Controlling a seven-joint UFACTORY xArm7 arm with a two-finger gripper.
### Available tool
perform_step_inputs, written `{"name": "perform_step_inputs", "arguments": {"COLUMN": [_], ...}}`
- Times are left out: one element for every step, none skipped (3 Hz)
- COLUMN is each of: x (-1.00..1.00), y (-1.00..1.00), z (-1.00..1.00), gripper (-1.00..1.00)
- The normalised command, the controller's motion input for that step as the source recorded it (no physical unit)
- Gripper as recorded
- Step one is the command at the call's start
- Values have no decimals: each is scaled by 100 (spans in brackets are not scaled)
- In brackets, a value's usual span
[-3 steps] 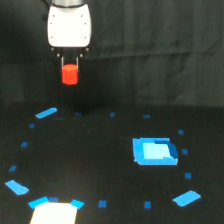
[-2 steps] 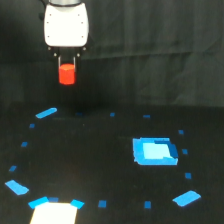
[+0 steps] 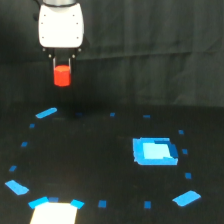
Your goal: Pick up the red object from the table
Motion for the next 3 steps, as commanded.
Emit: {"name": "perform_step_inputs", "arguments": {"x": [-5,6,35], "y": [-23,-37,-13], "z": [40,75,88], "gripper": [-100,-100,-100]}}
